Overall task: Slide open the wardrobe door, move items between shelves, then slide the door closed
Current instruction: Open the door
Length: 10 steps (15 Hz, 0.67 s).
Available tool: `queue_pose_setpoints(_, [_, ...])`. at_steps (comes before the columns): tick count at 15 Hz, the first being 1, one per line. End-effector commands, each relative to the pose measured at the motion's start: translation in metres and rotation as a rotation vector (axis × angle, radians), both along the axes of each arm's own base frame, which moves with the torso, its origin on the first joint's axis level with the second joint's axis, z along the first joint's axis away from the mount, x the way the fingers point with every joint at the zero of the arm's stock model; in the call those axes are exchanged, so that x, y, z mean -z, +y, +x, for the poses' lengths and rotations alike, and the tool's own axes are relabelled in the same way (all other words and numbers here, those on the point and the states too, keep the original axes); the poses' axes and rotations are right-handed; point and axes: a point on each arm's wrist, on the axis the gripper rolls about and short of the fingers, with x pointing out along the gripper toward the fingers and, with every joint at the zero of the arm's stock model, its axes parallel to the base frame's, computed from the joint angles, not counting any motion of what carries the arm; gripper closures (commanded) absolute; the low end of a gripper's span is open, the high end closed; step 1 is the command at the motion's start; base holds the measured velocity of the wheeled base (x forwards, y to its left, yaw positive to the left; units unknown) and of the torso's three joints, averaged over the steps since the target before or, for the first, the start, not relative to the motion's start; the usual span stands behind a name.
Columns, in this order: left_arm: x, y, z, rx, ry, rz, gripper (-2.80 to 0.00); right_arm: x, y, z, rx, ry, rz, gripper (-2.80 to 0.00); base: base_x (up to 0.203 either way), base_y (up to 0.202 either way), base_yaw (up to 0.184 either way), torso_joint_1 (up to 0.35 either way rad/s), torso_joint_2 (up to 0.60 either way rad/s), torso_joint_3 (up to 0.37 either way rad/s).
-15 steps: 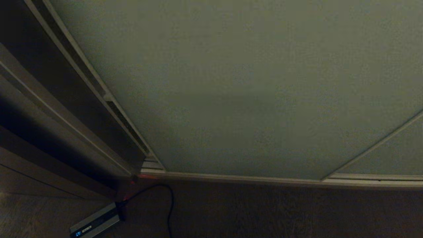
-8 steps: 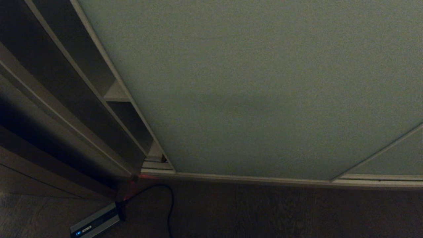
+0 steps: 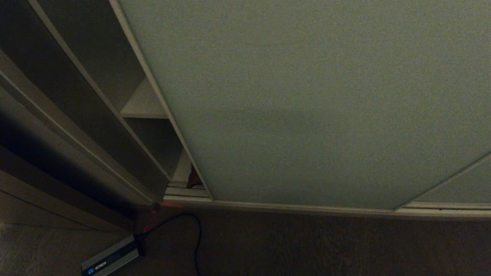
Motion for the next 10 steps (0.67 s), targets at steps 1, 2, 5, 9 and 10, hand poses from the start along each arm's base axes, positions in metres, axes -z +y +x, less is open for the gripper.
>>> queue_pose_setpoints(1, [0.006, -0.008, 0.015, 0.039, 0.037, 0.004, 0.00, 0.001, 0.000, 0.000, -0.001, 0.003, 0.000, 0.00, 0.000, 0.000, 0.000, 0.000, 0.00, 0.000])
queue_pose_setpoints(2, [0.006, -0.011, 0.016, 0.050, 0.051, 0.007, 0.00, 0.001, 0.000, 0.000, -0.001, 0.003, 0.000, 0.00, 0.000, 0.000, 0.000, 0.000, 0.00, 0.000])
queue_pose_setpoints(5, [-0.001, -0.022, 0.021, 0.099, 0.058, 0.008, 0.00, 0.001, 0.000, 0.000, -0.001, 0.003, 0.000, 0.00, 0.000, 0.000, 0.000, 0.000, 0.00, 0.000])
queue_pose_setpoints(9, [0.000, -0.042, 0.026, 0.179, 0.080, 0.014, 0.00, 0.001, 0.000, 0.000, -0.001, 0.003, 0.000, 0.00, 0.000, 0.000, 0.000, 0.000, 0.00, 0.000])
queue_pose_setpoints(10, [0.001, -0.046, 0.028, 0.191, 0.085, 0.014, 0.00, 0.001, 0.000, 0.000, -0.001, 0.003, 0.000, 0.00, 0.000, 0.000, 0.000, 0.000, 0.00, 0.000])
